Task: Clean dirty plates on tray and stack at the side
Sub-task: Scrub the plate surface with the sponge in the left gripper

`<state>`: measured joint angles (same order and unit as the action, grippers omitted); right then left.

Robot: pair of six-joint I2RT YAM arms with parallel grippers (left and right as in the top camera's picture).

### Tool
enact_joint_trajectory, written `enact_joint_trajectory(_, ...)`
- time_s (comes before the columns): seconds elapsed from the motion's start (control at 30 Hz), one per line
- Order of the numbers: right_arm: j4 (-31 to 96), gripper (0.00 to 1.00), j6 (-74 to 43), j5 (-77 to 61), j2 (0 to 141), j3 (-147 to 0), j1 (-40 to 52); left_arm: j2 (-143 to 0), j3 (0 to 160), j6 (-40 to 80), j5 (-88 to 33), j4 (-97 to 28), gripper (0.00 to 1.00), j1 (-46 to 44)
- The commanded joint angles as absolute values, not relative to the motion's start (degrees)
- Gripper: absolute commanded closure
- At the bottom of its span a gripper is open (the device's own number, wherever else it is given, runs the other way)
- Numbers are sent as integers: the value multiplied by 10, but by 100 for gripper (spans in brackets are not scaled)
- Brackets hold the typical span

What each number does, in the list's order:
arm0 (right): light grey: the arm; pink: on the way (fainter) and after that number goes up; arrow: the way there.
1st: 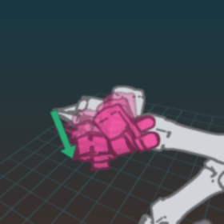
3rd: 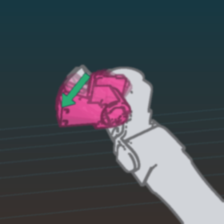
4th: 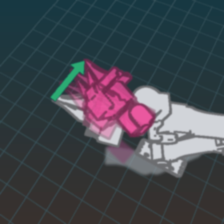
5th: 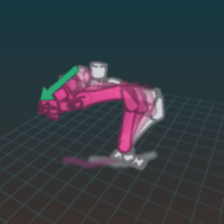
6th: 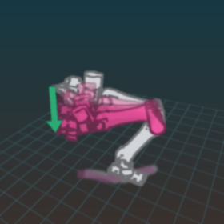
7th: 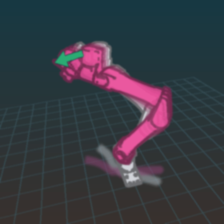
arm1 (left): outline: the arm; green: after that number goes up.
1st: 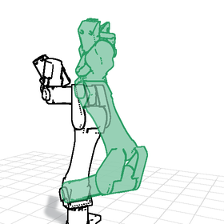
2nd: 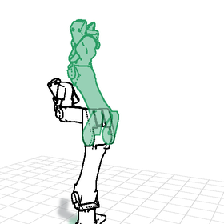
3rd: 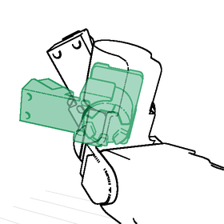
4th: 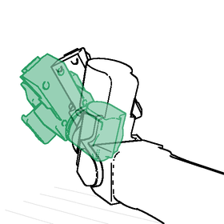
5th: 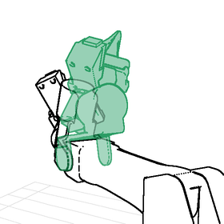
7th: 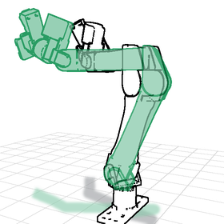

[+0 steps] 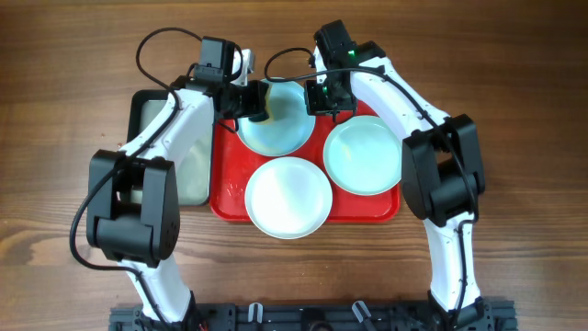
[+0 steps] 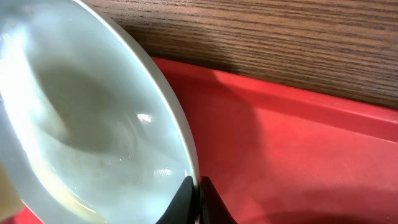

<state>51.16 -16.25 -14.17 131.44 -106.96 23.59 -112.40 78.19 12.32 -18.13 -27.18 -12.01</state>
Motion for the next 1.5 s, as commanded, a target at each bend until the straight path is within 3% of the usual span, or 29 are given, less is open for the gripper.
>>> enact_joint_trajectory(0.0, 510, 96, -165, -155, 1328, -1064, 241, -1114, 790, 107, -127, -277, 96, -120)
enact_joint_trajectory(0.43, 508, 96, -165, -155, 1328, -1064, 241, -1193, 778, 94, -119, -233, 95, -133)
enact_joint_trajectory(1.0, 508, 96, -135, -168, 1328, -1064, 248, -1193, 778, 96, -126, -238, 92, -228)
enact_joint_trajectory(1.13, 507, 96, -134, -168, 1328, -1064, 248, -1188, 780, 96, -126, -238, 96, -225)
enact_joint_trajectory(1.47, 505, 96, -135, -168, 1328, -1064, 248, -1107, 783, 96, -115, -267, 94, -164)
